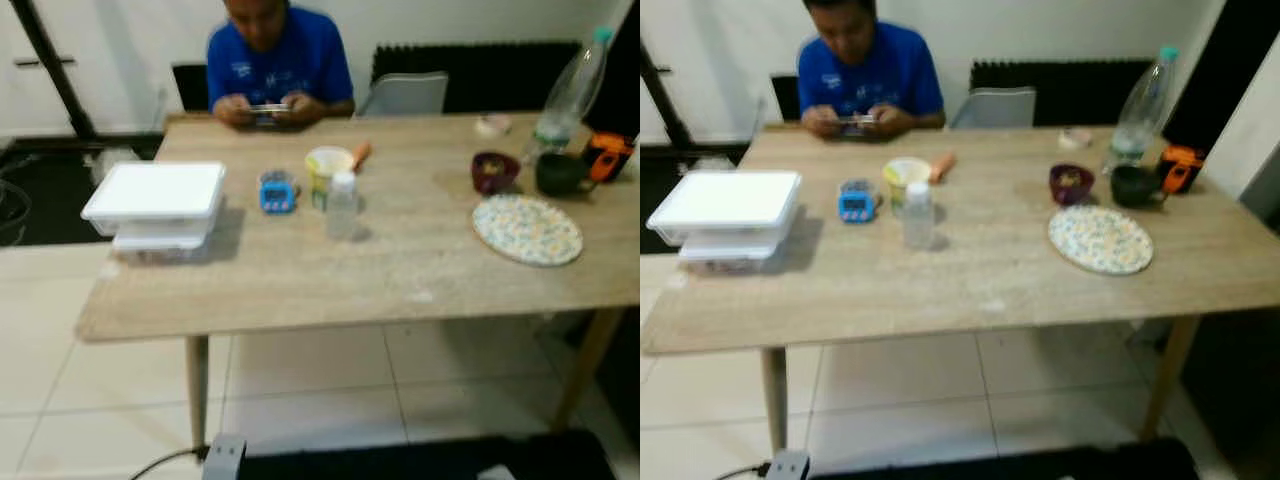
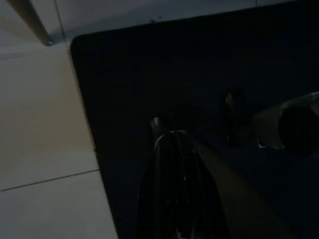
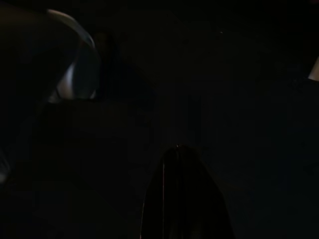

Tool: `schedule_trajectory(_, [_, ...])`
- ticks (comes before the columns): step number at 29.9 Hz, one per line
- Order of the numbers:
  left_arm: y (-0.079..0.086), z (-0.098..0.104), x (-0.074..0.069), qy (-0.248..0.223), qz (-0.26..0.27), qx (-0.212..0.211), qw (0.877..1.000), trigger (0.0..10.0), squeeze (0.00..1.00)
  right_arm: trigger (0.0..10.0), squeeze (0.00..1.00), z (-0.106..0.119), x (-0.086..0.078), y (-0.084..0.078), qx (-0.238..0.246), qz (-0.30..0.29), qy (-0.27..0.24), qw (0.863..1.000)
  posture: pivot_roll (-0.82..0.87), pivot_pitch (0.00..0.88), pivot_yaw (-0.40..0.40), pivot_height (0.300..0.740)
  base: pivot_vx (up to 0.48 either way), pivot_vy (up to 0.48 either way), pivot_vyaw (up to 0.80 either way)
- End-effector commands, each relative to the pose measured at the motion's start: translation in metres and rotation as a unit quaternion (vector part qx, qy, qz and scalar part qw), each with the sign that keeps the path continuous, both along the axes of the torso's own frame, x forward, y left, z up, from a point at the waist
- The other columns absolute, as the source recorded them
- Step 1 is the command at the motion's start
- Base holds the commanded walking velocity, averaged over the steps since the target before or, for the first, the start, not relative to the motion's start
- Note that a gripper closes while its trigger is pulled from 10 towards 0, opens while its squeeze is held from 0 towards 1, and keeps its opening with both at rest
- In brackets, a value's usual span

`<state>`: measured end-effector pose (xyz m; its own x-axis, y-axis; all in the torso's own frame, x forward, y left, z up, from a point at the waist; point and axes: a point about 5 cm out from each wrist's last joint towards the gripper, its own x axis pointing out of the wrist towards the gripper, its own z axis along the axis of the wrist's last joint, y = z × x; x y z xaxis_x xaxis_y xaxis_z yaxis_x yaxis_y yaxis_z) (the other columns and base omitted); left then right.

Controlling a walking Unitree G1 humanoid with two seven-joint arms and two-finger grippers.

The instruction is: Restocking fridge

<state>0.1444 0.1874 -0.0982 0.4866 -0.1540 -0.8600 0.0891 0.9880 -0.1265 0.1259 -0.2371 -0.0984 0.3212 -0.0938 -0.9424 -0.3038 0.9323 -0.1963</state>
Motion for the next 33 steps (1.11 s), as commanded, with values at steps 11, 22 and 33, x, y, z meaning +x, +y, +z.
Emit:
schedule_trajectory(11, [-0.0012,-0.0026,-0.0058,0.009,0.014,0.002,1.0,10.0,0.0,10.0,0.0,0.0004,-0.0012,-0.0034,-0.006,0.0,0.002,1.0,-0.08,0.02,-0.014,0.74,0.0,0.0,0.0])
schedule_trajectory(22, [0.0023,-0.0025,-0.0078,0.01,0.0,0.002,1.0,10.0,0.0,10.0,0.0,0.0002,-0.0044,-0.0061,-0.007,0.0,0.004,1.0,-0.08,0.024,-0.015,0.74,0.0,-0.29,0.0])
schedule_trajectory(33, [0.0015,-0.0029,-0.0079,0.009,0.021,0.0,1.0,10.0,0.0,10.0,0.0,0.0005,-0.0017,-0.004,-0.005,0.001,0.003,1.0,-0.08,0.024,-0.014,0.74,0.0,-0.255,0.0])
